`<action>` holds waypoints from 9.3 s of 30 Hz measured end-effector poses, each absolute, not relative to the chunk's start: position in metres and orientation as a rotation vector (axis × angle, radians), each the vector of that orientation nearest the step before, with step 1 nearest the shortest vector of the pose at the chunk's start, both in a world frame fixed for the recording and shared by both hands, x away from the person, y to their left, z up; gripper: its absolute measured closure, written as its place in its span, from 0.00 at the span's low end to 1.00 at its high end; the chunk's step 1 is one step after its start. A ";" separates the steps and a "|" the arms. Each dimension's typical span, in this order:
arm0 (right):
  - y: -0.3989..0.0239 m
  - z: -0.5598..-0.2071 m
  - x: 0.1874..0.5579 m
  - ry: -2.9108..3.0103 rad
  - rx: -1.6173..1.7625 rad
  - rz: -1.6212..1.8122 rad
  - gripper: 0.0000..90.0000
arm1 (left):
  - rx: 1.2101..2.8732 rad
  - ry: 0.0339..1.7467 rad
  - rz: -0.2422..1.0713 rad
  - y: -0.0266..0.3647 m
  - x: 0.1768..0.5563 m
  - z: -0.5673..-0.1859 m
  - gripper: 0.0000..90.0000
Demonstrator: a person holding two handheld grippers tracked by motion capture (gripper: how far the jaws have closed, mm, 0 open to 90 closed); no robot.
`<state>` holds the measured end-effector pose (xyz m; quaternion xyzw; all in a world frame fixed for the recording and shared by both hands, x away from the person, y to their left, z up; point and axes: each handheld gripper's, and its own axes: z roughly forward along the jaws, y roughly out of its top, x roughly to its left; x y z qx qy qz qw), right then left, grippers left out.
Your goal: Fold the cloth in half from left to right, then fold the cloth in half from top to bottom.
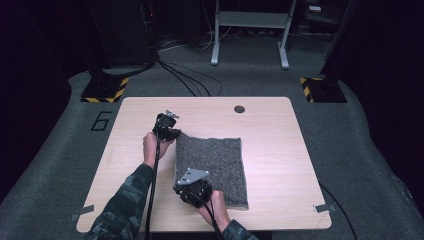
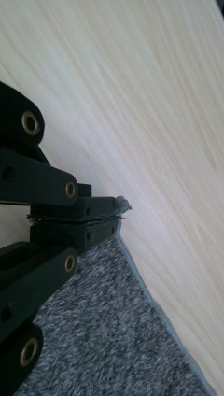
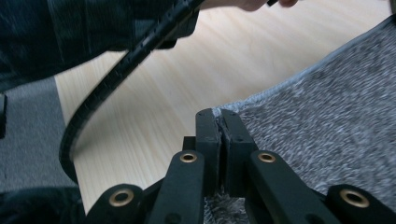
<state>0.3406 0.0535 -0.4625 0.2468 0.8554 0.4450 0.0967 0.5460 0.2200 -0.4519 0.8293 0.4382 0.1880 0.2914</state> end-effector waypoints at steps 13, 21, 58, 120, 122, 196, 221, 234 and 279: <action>0.057 -0.435 0.337 2.453 0.697 1.437 0.97 | 2.282 1.132 0.608 0.217 0.546 -0.403 0.98; 0.031 -0.439 0.330 2.434 0.758 1.410 0.97 | 2.330 1.072 0.575 0.180 0.553 -0.412 0.98; -0.053 -0.475 0.322 2.408 1.038 1.235 0.94 | 2.460 0.943 0.462 0.075 0.569 -0.455 0.97; -0.094 -0.515 0.367 2.421 1.176 0.881 0.16 | 2.375 1.109 0.432 0.137 0.542 -0.504 0.18; -0.097 -0.515 0.362 2.428 1.172 0.874 0.16 | 2.376 1.106 0.425 0.136 0.544 -0.504 0.18; -0.063 -0.503 0.574 2.404 1.342 0.841 0.79 | 2.267 1.097 0.272 0.146 0.572 -0.502 0.70; -0.064 -0.474 0.548 2.317 1.211 0.945 0.96 | 2.192 1.001 0.390 0.147 0.551 -0.473 0.95; -0.056 -0.454 0.553 2.280 1.104 0.952 0.96 | 2.128 0.986 0.457 0.157 0.552 -0.453 0.95; -0.067 -0.434 0.455 2.336 0.836 1.066 0.96 | 2.078 0.807 0.406 0.174 0.470 -0.454 0.93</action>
